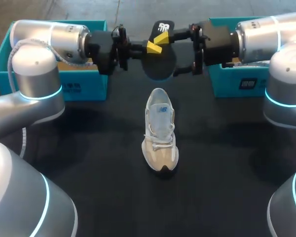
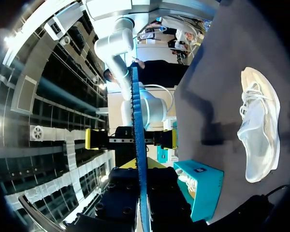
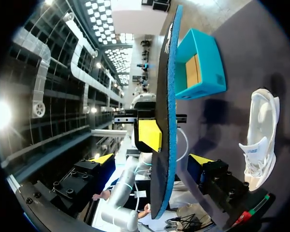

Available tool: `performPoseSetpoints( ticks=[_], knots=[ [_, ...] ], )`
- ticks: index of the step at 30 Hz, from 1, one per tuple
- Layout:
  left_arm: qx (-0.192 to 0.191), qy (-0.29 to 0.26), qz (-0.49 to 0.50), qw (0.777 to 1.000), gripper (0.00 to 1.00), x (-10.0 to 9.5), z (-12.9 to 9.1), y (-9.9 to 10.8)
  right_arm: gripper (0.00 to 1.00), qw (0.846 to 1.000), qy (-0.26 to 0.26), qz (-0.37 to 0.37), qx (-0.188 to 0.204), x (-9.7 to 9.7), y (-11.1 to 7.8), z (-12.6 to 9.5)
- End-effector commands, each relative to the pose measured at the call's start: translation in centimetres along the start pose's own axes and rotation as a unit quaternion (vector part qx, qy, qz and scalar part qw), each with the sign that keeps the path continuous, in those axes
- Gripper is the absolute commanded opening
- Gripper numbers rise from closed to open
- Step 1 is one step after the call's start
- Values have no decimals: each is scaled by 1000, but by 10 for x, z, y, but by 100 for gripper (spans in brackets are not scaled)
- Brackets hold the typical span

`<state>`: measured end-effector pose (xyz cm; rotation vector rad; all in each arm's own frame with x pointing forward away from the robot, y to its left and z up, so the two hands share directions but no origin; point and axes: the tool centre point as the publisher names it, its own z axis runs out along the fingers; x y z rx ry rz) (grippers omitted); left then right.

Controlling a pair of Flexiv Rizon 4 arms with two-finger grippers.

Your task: Take the shoe out of the shoebox, open the shoe tongue, remove and reinsert the insole, then place the shoe into the shoebox

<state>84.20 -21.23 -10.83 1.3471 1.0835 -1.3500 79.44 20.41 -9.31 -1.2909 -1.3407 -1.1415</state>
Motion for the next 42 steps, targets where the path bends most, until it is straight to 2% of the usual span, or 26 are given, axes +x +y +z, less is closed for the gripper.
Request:
performPoseSetpoints(
  ticks=[1, 4, 6, 8, 9, 11, 19, 23, 32, 39, 42],
  knots=[
    [3, -2, 1, 1000, 0, 1, 3, 4, 98, 1000, 2, 0, 0, -2, -1, 3],
    [4, -3, 1, 1000, 0, 0, 5, 3, 81, 1000, 3, 1, 0, -2, -1, 3],
    [4, -5, 1, 1000, 0, -1, 6, 3, 78, 1000, 3, 2, -1, -3, -1, 3],
    [3, -6, 2, 1000, 0, -1, 6, 3, 64, 1000, 4, 3, -1, -3, -1, 3],
    [3, -6, 2, 1000, 0, -1, 7, 2, 53, 1000, 6, 4, -3, -4, -1, 3],
    [3, -7, 2, 1000, 0, -1, 7, 1, 47, 1000, 7, 5, -4, -5, -1, 3],
    [-3, -7, 2, 1000, 0, -3, 3, -4, 46, 999, 8, 13, -30, -9, 0, -2],
    [-7, -6, 1, 1000, 0, -1, 2, -4, 43, 999, 8, 12, -33, -8, 2, -4],
    [-12, -6, 1, 1000, 0, -2, -2, -3, 42, 999, 6, 12, -30, -7, 2, -5],
    [-11, -7, 0, 1000, 0, -2, -2, -4, 33, 999, 9, 14, -29, -9, 3, -3],
    [-12, -8, 1, 1000, 0, -3, -1, -4, 25, 999, 11, 13, -28, -10, 3, -2]
  ],
)
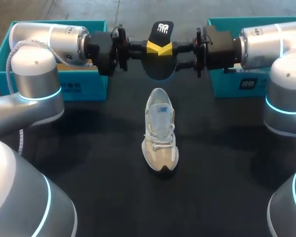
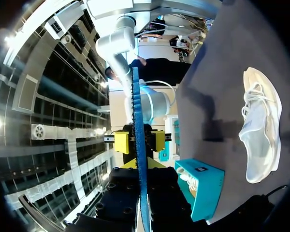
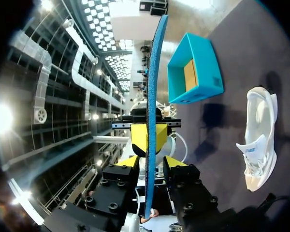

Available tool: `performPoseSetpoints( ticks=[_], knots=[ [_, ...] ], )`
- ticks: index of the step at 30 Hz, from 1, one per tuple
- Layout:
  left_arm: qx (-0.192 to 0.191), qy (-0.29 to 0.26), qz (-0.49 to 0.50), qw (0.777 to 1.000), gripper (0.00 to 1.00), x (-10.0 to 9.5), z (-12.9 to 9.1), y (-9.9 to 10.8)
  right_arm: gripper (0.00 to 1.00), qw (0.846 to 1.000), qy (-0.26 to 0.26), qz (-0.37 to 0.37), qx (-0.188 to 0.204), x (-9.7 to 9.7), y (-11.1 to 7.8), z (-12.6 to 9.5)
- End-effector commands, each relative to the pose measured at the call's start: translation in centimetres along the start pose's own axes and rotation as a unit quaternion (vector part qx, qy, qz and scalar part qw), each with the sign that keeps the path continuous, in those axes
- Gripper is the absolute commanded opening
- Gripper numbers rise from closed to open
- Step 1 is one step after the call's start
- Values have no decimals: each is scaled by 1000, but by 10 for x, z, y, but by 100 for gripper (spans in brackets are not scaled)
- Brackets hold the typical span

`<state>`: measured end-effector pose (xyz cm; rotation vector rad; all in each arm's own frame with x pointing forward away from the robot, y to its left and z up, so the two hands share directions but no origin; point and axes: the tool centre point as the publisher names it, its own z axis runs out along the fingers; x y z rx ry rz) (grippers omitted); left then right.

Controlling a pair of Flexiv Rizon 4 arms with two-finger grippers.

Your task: Take the shoe out of the shoebox, open the shoe tongue, remove and reinsert the insole, then place the shoe into the shoebox

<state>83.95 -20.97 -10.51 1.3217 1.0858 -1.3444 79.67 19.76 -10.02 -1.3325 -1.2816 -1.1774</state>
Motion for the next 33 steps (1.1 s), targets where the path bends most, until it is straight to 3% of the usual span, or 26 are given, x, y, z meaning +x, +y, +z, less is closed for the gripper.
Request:
performPoseSetpoints(
  ticks=[1, 8, 13, 20, 21, 22, 33],
  knots=[
    [-2, -2, 1, 1000, 0, 1, 1, 0, 22, 1000, 2, 0, 0, -2, 1, 4],
    [-5, 0, 0, 1000, 0, 2, 0, 1, 20, 1000, 3, 0, 1, -2, 0, 4],
    [-5, -1, 1, 1000, 0, 2, 0, 1, 0, 1000, 4, 1, -1, -3, -1, 4],
    [-6, 1, 4, 1000, 0, 2, 0, 1, 0, 1000, 6, -2, 2, -4, -1, 4],
    [-7, 2, 5, 1000, 40, 2, -1, 1, 0, 1000, 6, -2, 1, -4, 0, 4],
    [-10, 3, 6, 1000, 100, 2, -2, 2, 0, 1000, 7, -2, 0, -4, 0, 4],
    [1, 23, 25, 999, 100, 1, -26, 5, 0, 1000, 2, -6, -10, -4, -1, -3]
  ],
)
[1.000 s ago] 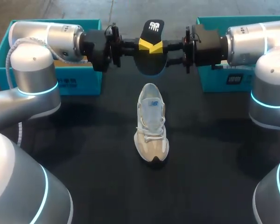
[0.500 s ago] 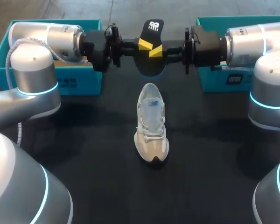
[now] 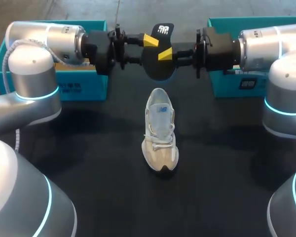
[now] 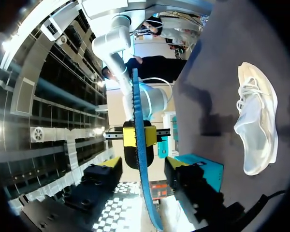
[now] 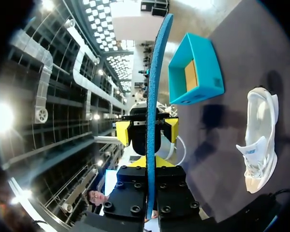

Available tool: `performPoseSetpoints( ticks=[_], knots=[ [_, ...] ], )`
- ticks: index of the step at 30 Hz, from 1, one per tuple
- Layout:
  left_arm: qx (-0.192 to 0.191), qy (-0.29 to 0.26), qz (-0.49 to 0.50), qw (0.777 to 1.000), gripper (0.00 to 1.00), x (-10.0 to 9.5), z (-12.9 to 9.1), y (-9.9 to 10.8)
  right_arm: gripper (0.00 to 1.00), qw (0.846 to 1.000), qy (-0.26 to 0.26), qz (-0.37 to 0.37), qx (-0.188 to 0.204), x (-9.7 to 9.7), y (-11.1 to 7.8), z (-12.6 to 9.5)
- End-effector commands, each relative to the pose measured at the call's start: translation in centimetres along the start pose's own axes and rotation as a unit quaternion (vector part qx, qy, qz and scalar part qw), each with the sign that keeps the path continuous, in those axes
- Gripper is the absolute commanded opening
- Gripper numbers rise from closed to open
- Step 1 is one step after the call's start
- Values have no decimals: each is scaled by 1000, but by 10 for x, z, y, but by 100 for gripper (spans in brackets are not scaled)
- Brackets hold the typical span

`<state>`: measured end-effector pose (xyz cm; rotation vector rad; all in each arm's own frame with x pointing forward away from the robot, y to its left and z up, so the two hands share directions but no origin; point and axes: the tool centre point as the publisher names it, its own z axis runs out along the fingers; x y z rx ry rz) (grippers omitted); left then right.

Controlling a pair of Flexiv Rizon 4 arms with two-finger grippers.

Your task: Take the shoe out of the shoebox, open the shoe tongue, remove and reinsert the insole, then place the shoe into the shoebox

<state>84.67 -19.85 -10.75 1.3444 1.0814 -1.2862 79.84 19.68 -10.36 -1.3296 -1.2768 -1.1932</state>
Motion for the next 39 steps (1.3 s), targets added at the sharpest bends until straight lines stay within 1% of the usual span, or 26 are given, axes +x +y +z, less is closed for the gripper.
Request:
performPoseSetpoints(
  ticks=[1, 4, 8, 10, 12, 16, 20, 21, 39],
  knots=[
    [17, 12, 6, 1000, 100, 0, -17, 0, 0, 1000, -3, -7, -6, 0, -3, -4],
    [31, 24, 22, 999, 100, 3, -29, 1, 0, 1000, -7, -24, -11, 2, -2, -8],
    [44, 41, 48, 997, 100, 8, -43, 3, 0, 998, -13, -64, -12, 3, 0, -10],
    [56, 53, 70, 995, 100, 11, -51, 4, 0, 995, -15, -96, -6, 6, 1, -9],
    [64, 56, 80, 993, 100, 13, -57, 5, 0, 992, -26, -125, -3, 9, 2, -7],
    [76, 71, 109, 988, 100, 21, -67, 9, 0, 982, -40, -186, -12, 15, 7, -3],
    [78, 90, 126, 985, 100, 27, -75, 13, 0, 974, -49, -220, -12, 21, 11, 0],
    [75, 86, 140, 984, 100, 27, -76, 13, 0, 973, -49, -223, -13, 22, 11, 1],
    [75, 86, 140, 984, 100, 27, -76, 13, 0, 973, -49, -223, -13, 22, 11, 1]
  ],
)
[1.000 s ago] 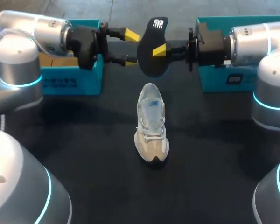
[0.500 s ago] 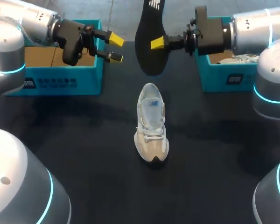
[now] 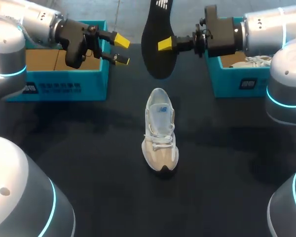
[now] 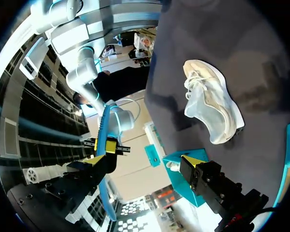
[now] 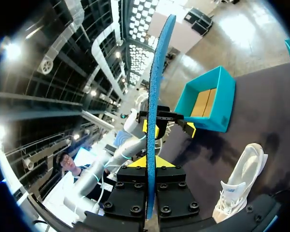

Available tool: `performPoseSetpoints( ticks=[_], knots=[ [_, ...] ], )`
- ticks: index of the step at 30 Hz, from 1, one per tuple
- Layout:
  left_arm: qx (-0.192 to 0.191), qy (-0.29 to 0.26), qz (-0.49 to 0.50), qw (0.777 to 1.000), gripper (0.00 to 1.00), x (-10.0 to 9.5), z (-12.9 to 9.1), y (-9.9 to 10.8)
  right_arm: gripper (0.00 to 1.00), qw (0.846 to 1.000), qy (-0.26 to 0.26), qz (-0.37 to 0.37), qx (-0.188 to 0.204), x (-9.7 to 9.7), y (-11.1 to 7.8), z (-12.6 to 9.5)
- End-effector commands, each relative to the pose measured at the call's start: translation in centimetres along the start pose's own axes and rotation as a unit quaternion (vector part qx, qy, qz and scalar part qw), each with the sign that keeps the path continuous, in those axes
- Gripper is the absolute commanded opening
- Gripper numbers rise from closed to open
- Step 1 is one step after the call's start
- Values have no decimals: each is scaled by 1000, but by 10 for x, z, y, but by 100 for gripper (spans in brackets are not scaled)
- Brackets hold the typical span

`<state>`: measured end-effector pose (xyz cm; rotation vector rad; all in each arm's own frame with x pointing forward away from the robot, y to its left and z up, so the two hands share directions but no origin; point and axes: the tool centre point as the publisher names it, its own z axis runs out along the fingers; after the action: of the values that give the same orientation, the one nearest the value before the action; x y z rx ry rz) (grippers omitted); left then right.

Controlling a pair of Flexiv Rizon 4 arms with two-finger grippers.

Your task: Take the shoe out of the shoebox, open the shoe tongue, remove and reinsert the insole, then place the shoe into the shoebox

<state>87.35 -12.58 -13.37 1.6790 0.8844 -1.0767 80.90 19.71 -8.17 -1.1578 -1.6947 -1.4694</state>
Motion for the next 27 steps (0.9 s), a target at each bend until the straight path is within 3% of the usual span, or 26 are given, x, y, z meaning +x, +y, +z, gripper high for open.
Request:
performPoseSetpoints(
  ticks=[1, 24, 27],
  knots=[
    [0, 1, 1, 1000, 100, 0, 0, 0, 0, 1000, -2, 1, 0, 0, 0, 2],
    [4, 6, -9, 1000, 100, 3, 2, 3, 0, 1000, -2, 1, 0, 0, 0, 2],
    [7, 8, -36, 999, 100, 5, 3, 6, 0, 999, -11, -30, -9, -7, 6, -4]
  ],
)
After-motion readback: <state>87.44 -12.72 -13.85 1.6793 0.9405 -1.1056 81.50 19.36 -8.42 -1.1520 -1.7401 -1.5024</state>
